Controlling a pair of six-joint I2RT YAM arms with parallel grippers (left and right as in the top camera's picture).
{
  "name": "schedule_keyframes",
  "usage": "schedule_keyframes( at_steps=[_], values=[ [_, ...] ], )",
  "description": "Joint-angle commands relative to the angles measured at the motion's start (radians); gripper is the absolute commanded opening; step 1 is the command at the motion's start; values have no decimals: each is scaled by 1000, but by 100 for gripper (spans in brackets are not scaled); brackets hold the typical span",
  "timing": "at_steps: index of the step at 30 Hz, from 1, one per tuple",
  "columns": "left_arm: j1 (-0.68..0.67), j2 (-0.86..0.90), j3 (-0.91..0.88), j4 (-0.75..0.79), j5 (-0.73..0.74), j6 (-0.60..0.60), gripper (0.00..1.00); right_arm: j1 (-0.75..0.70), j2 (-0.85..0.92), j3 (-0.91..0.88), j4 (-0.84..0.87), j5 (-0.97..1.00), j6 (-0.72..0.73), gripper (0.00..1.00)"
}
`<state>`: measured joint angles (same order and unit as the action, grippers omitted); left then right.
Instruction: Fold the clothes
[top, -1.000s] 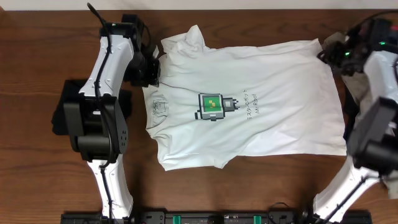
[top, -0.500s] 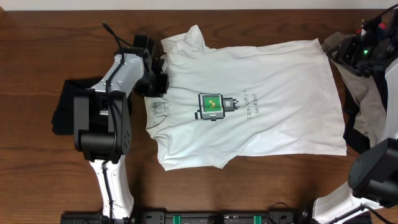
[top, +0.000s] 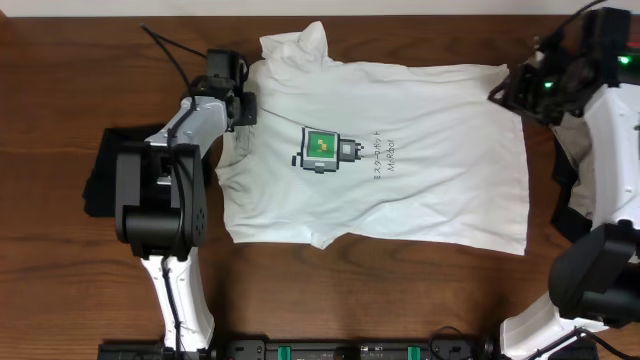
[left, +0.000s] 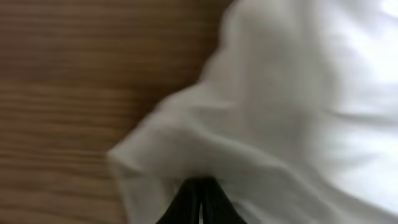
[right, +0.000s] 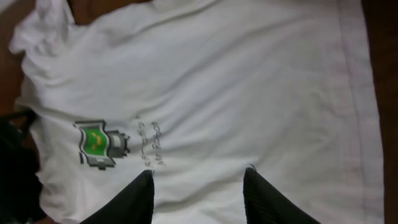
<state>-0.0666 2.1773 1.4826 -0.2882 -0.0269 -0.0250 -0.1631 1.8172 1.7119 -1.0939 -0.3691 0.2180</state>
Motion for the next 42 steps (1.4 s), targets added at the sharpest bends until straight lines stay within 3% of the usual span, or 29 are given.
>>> schedule_keyframes(
  at_steps=[1,4,6,8,11,16,27,30,36,42],
  values=[
    [25,20,72,-34,-61,-13,6,46,1,-3,-17,89,-14,47],
    [32,12,185,-179,-60,-13,15,74,1,-16,-31,105,-13,50],
    [32,3,262,-296,-60,-13,36,85,1,-36,-32,108,-13,52],
    [32,-11,340,-431,-60,-14,64,86,1,-60,-31,107,-9,54],
    [32,-53,425,-617,-61,-13,64,86,1,-105,-35,108,-10,55],
    [32,-217,456,-852,-61,-14,52,85,-7,-122,-78,107,-60,54],
    [32,-568,441,-1193,-61,-83,50,84,-231,-122,-206,100,-77,57],
    [32,-623,410,-1273,-61,-114,44,86,-304,-123,-266,100,-77,60],
    [31,-760,201,-1262,-24,-191,43,98,-372,-188,-344,103,-77,63],
    [11,-911,-218,-1015,183,-220,44,172,-386,-396,-206,72,-70,61]
  ],
)
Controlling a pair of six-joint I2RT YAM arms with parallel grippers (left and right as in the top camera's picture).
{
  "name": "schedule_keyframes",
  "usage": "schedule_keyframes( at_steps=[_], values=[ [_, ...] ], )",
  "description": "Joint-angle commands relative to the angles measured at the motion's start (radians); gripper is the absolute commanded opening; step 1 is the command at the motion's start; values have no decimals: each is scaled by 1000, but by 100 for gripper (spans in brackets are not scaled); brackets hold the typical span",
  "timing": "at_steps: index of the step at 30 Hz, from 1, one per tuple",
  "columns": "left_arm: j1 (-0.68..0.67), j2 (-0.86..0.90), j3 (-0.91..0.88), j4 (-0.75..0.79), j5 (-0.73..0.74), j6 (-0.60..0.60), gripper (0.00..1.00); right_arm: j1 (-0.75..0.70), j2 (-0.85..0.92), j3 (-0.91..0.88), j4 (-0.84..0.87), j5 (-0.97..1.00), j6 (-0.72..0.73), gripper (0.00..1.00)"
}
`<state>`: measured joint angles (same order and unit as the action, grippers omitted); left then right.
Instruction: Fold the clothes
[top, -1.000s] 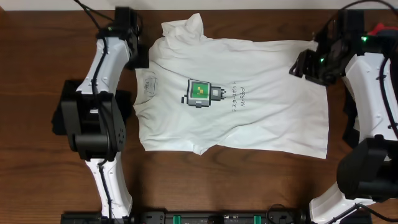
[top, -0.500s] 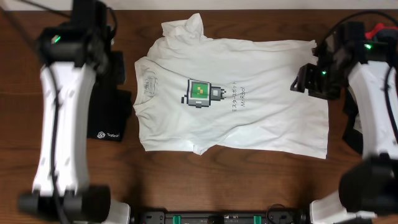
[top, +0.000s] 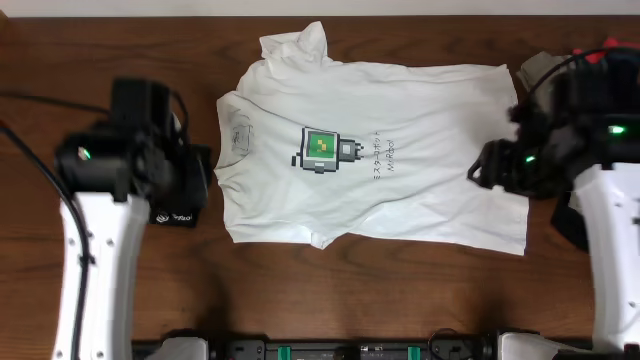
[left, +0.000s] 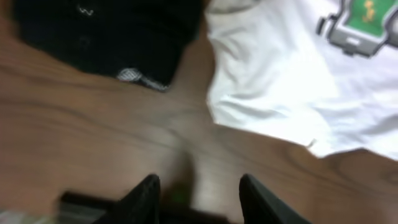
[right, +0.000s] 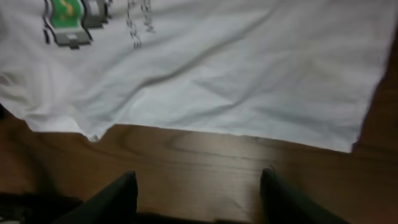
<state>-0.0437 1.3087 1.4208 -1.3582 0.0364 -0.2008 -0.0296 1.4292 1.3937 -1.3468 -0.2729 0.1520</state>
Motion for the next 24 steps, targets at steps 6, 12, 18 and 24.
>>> schedule_keyframes(
  at_steps=[6,12,18,24],
  values=[
    [-14,-37,-530,323,289,-71,44,78,2,-180,194,-32,46,62],
    [-15,7,-739,521,375,-71,45,82,2,-184,218,-30,53,64],
    [-15,49,-790,692,368,-63,51,82,2,-184,229,-30,53,64],
    [-15,134,-795,801,336,-65,52,82,2,-184,229,-29,53,64]
  ],
)
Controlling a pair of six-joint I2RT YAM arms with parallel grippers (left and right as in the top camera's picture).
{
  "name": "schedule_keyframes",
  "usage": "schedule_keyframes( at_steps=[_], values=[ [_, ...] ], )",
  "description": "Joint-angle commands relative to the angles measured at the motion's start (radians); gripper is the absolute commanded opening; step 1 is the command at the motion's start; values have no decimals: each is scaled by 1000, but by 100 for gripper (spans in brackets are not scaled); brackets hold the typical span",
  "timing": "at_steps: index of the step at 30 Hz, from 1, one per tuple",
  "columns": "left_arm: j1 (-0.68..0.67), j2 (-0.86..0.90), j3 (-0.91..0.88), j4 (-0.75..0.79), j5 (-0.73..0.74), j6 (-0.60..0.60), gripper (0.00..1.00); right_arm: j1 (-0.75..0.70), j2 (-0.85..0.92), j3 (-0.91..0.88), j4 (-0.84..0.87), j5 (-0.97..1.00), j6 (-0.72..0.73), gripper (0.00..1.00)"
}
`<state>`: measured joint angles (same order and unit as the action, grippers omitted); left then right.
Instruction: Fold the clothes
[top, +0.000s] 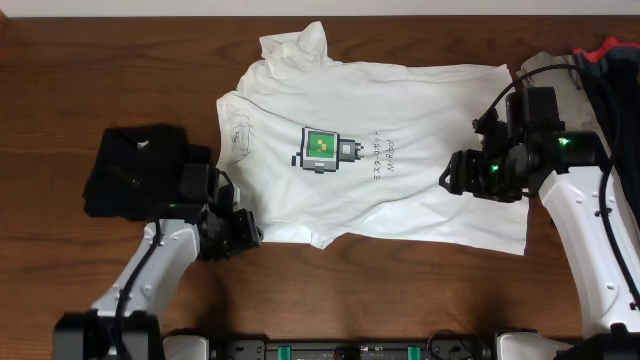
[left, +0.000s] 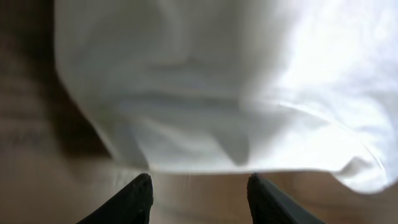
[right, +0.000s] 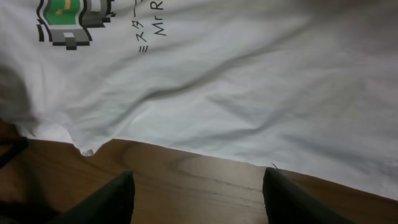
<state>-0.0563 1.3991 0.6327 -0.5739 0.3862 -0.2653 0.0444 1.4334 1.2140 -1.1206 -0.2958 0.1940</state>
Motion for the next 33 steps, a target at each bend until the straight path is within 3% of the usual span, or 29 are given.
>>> schedule_keyframes(
  at_steps=[1,8,13,15,24,33],
  values=[
    [-2,64,-7,29,-13,-3,52,8,-2,-5,3,-6,11,64],
    [-2,203,-7,99,-12,-11,48,8,-2,-5,10,-6,11,64],
    [-2,198,13,51,-9,-11,11,8,-2,-5,5,10,10,64],
    [-2,183,32,-28,3,-10,6,8,-2,-5,4,14,11,64],
    [-2,8,135,-343,47,14,6,8,-2,-5,10,38,10,65],
    [-2,8,161,-154,-80,8,6,8,-2,-5,29,38,11,67]
  ],
)
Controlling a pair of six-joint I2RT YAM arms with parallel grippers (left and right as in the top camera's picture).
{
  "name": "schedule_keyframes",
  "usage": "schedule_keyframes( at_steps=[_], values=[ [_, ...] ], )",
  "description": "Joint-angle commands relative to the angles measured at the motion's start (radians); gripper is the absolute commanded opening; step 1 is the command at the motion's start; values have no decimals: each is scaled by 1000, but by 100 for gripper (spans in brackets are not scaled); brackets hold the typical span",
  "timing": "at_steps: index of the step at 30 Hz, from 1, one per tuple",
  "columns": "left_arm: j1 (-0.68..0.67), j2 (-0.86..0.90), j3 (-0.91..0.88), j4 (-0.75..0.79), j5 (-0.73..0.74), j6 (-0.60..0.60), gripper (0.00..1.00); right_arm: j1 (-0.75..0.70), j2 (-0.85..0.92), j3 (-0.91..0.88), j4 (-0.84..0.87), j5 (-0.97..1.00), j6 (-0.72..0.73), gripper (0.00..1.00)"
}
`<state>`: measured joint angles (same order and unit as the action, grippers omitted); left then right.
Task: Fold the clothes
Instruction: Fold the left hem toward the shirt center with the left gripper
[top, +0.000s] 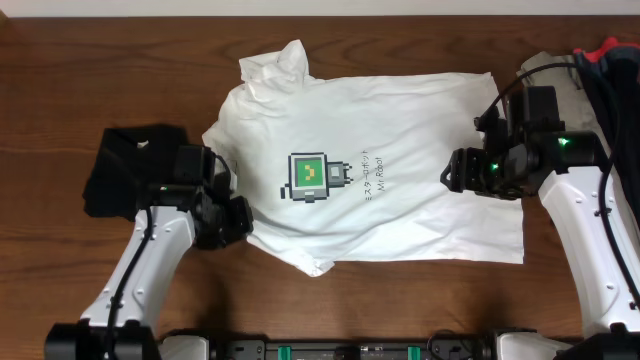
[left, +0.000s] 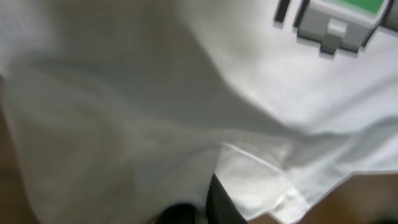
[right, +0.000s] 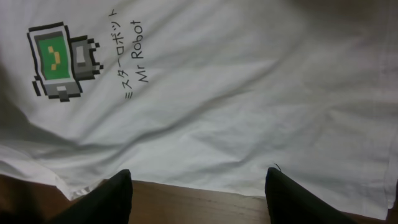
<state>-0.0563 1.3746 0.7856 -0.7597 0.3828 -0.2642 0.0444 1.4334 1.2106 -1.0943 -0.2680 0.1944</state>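
Note:
A white T-shirt (top: 400, 140) with a green pixel-robot print (top: 310, 178) lies spread on the wooden table (top: 60, 60), collar to the left. My left gripper (top: 238, 215) is shut on the shirt's near-left edge. In the left wrist view white cloth (left: 155, 93) fills the frame and wraps the left gripper (left: 205, 208), with only one dark finger showing. My right gripper (top: 452, 180) hangs open over the shirt's right half. In the right wrist view the right gripper (right: 202, 193) frames the shirt's (right: 236, 74) near edge and bare wood.
A folded black garment (top: 130, 170) lies left of the shirt, just beyond my left arm. More clothes, grey (top: 545, 70) and dark with red (top: 610, 55), are piled at the far right corner. Bare wood runs along the front edge.
My left gripper was open at the shirt's near-left corner and is now shut on the cloth. The shirt has shifted left and toward the front, turning slightly. The right arm has hardly moved.
First my left gripper was shut at the collar side and the right hung open above the far right corner. Then both arms stood off the shirt, left open by the black garment. Later the left reached the near-left corner; now it grips there and the shirt has shifted.

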Motion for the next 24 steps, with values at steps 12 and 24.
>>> schedule_keyframes(
  at_steps=[12,24],
  values=[
    [-2,227,8,435,-100,-75,6,8,-2,-1,2,10,10,67],
    [-25,190,17,203,104,49,36,8,-2,-1,-8,10,6,68]
  ],
)
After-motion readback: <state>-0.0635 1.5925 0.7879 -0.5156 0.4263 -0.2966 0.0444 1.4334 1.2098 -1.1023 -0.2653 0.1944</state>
